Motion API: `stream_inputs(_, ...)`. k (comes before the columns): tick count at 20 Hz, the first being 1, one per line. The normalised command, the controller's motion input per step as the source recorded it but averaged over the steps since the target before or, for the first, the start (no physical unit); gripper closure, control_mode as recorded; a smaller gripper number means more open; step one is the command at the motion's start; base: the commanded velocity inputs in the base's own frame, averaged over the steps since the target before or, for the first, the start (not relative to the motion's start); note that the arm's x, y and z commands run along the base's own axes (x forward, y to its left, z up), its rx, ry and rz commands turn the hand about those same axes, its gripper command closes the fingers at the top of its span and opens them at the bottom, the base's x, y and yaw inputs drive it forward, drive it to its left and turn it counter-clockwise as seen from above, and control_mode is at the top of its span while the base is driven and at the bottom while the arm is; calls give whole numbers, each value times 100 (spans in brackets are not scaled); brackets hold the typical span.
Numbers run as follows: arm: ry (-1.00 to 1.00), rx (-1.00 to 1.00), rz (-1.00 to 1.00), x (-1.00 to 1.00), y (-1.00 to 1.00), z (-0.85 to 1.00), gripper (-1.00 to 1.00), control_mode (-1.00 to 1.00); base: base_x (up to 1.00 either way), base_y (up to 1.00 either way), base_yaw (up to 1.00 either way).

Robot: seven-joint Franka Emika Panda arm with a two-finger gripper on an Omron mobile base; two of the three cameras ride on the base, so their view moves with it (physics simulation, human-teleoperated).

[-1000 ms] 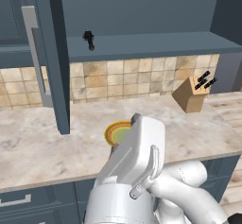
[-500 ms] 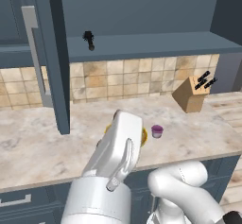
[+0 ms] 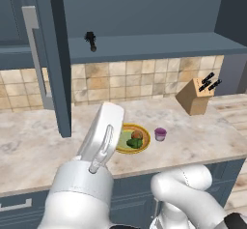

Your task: Pick the avocado and bread from the counter and place them on the plate. Then pick the jam from the cabinet and place it next to the plate. Lastly close the cabinet door.

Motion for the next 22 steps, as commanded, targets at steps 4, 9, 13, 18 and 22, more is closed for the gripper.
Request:
stream_inputs(4,0,0,1,16,30,-7,-100,-100,0,0,0)
stream_inputs(9,0,0,2,4,35,-3,-100,-100,0,0,0)
stream_inputs(13,0,0,1,26,25,-9,-100,-100,0,0,0)
stream_inputs(18,0,0,0,31,20,-12,-100,-100,0,0,0)
stream_inputs(22,0,0,0,31,23,-13,-100,-100,0,0,0)
